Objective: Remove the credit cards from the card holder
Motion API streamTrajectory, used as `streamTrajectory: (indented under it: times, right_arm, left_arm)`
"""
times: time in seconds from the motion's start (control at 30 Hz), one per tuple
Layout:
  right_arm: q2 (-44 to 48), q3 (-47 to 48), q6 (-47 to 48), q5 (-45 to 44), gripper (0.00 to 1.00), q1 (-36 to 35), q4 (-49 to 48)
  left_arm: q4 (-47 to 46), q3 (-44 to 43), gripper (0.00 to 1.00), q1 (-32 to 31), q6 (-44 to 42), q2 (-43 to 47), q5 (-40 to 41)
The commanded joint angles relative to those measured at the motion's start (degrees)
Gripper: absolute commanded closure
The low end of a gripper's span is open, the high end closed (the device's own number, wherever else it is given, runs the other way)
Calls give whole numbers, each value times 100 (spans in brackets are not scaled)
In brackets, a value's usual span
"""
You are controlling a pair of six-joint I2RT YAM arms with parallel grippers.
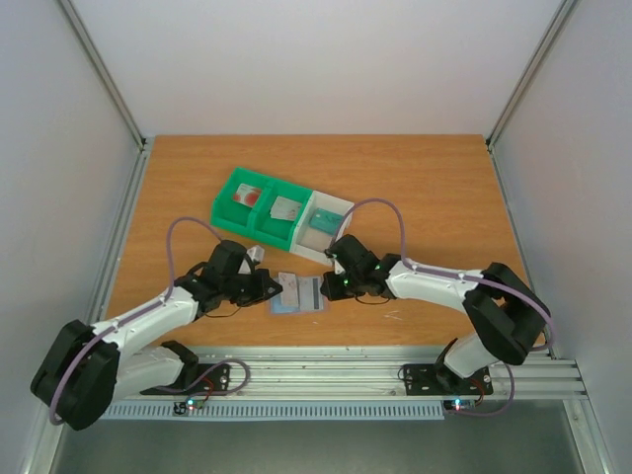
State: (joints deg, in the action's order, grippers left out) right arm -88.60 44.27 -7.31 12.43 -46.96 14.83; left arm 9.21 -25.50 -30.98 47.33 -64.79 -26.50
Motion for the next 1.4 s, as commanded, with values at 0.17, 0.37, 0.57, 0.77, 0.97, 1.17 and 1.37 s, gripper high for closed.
streamTrajectory:
  times: [0.17,0.37,0.57,0.77,0.97,1.17,1.37]
  right_arm:
    - [1135,277,872,126,75,20,708]
    - [1859,563,1479,-16,66,20,1817]
    - [2250,1012,1759,687,52,28,2547]
    - [2257,1349,1777,1587,45,28,2670]
    - [2143,1625,1899,2085,40,29,2815]
    - [1844,1828,2047,2149,36,29,3033]
    - [1480,1918,2164,2648,44,29,3061]
  left_arm:
    - [821,-532,100,40,-708,585,-509]
    - [1191,-758,100,22,-1076,951,-1302]
    - [1514,-902,99,-70,-1394,1157,-2112]
    - [1460,-932,100,-291,-1376,1373,-2335]
    - [1295,-939,100,-431,-1338,1518,-2558]
    - [1275,-908,99,-486,-1394,1467,-2695]
    - [1047,-879,100,-522,-1265,1562,-3046]
